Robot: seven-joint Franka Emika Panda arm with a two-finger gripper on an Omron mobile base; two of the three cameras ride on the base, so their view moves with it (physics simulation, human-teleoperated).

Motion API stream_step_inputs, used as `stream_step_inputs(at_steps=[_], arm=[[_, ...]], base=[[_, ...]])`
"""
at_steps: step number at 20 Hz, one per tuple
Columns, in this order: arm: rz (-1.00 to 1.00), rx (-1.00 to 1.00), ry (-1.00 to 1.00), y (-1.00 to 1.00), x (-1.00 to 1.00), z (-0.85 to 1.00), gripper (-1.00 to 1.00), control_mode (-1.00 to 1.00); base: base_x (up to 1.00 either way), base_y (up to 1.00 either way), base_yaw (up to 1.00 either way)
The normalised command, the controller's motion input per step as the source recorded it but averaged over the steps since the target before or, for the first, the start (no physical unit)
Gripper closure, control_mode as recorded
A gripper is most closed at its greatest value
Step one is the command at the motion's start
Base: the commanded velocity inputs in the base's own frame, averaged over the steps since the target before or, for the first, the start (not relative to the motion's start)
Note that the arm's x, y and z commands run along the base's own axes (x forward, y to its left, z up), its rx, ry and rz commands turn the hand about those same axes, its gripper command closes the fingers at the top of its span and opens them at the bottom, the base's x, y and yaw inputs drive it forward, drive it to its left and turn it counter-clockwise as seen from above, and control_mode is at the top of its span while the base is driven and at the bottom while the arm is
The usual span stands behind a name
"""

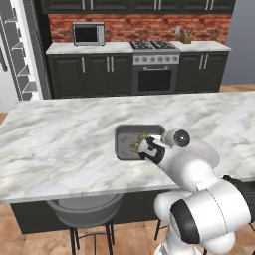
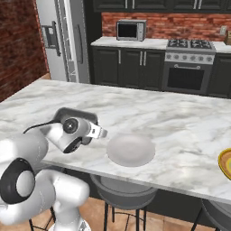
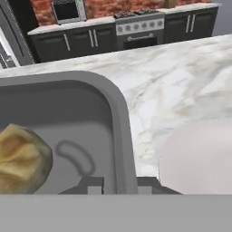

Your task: Place two dumplings into each of the tupperware containers and then place the containers in the fridge.

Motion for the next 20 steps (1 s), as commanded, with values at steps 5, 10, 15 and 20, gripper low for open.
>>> stream_step_inputs(at_steps=[5, 10, 15, 20], arm=[[0.01, 0.0, 0.37, -0.33, 0.0, 1.0, 1.0, -1.0], [0.01, 0.0, 0.32, -0.09, 0.0, 0.88, 1.0, -1.0], [-0.03, 0.0, 0.12, 0.04, -0.47, 0.09, 1.0, -1.0], [-0.06, 0.0, 0.0, 0.0, -0.96, -0.08, 1.0, -1.0]], base=[[0.0, 0.0, 0.0], [0.0, 0.0, 0.0], [0.0, 0.0, 0.0], [0.0, 0.0, 0.0]])
